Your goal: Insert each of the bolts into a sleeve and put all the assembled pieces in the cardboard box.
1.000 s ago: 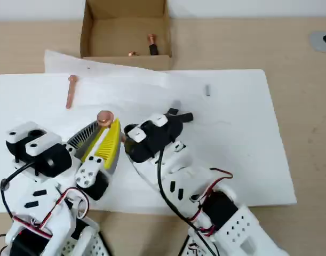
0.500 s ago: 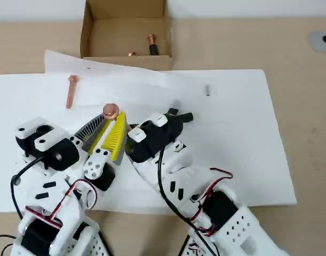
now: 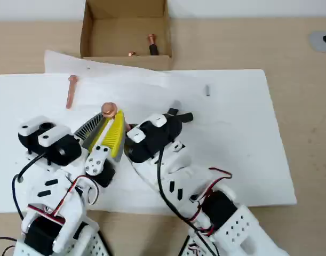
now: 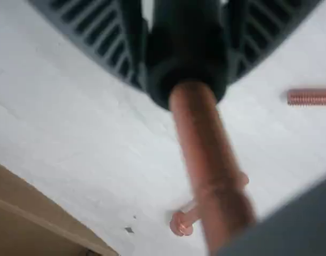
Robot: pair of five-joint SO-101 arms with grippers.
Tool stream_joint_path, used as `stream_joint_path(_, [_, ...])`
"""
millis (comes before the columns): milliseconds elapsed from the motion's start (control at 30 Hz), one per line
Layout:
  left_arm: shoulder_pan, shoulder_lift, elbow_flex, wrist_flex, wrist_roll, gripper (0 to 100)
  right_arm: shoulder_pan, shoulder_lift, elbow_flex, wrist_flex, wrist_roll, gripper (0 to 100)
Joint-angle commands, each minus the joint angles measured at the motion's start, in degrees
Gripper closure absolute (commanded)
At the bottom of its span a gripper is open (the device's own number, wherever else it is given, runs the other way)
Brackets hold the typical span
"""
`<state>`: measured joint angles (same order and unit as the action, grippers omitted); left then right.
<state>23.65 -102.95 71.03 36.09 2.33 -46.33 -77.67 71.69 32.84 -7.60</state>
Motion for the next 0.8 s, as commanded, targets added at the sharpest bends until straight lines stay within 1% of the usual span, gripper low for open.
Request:
stream_joint_path(0, [-1.32,-0.04,0.09,-0.97,0.09,99,-0.40,-1.01,-0.57,-2.29,0.18,98.9])
stream_joint_path(433, [-1.05,0.22,5.98,-9.14,0.18,99,-0.48,-1.01,-0.31,-2.11,0.18,98.9])
stream_joint_path(767, [-1.32,0.22,5.98,-11.16,0.35,99,-0.57,-0.57,-0.22,-2.29,0.09,98.9])
